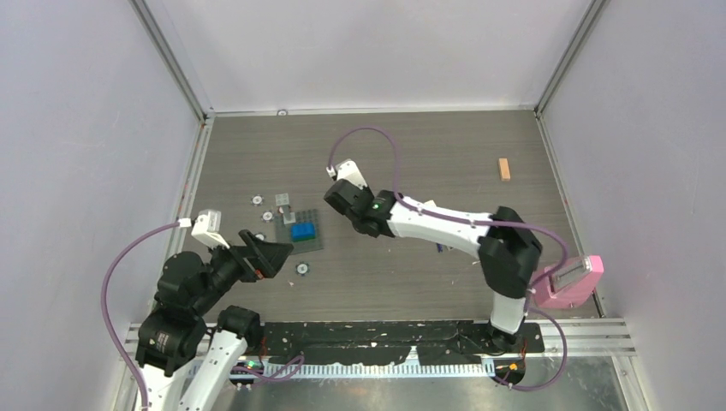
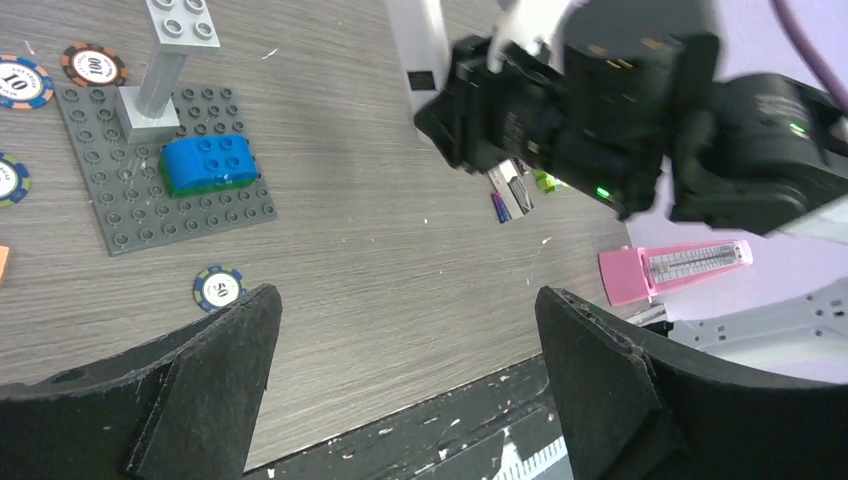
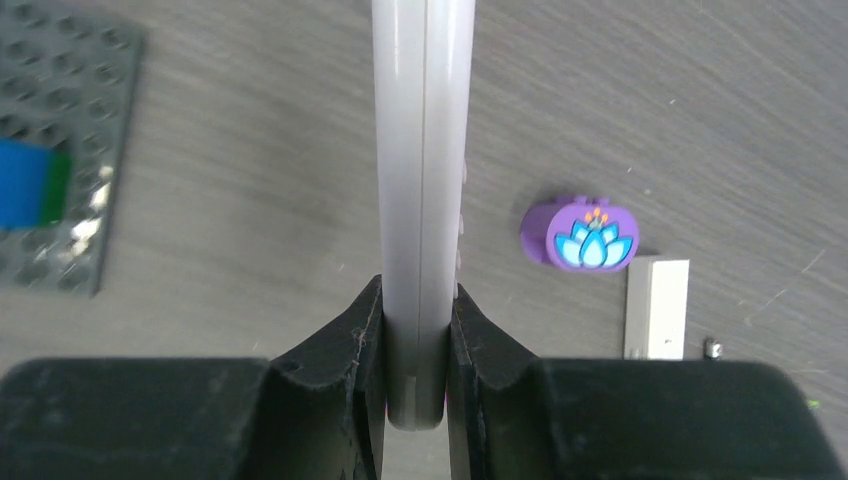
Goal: Load the batteries into the remote control
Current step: Place the remote control at the center of the board.
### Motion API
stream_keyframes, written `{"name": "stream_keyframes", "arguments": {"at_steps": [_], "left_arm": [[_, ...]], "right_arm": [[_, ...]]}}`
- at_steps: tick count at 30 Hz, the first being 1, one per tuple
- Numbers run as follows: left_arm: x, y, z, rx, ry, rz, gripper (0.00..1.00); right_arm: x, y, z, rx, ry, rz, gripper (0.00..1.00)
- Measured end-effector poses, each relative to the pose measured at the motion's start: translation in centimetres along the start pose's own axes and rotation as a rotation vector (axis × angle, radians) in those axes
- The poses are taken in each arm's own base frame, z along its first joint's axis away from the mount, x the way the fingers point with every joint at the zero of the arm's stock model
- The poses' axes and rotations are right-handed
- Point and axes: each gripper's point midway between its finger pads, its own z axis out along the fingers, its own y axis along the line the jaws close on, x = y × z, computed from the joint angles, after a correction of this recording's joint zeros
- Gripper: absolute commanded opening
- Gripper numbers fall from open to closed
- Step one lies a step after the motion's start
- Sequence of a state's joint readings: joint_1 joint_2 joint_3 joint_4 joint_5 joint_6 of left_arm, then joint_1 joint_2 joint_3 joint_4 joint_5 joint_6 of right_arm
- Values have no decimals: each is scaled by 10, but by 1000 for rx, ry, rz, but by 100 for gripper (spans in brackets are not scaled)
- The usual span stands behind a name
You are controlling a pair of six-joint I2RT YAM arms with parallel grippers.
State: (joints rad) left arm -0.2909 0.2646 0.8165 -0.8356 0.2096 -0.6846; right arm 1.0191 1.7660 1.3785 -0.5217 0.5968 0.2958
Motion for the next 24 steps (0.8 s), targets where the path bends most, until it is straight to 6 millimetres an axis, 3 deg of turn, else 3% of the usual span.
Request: {"name": "stream_keyframes", "arguments": {"at_steps": [8,13,17,19,21,24], "left_arm": [[2,-1,-2,5,5,-15,100],[5,0,0,4,19,-17,100],[11,5,5,-9,44,-23,100],[18,11,10,-23,65,-29,99],[24,16,13,-35,85,-35,98],[31,21,17,-45,107,-41,98]], "right_arm": [[-11,-26,77,181,71,-101,5],[3,-42,110,256,142,-164,5],[19,-43,129,276,197,-215,8],[27,-44,133,285,223,-247,14],[27,-43,132,281,230,-258,28],[26,-40,133,264,233,-255,42]]}}
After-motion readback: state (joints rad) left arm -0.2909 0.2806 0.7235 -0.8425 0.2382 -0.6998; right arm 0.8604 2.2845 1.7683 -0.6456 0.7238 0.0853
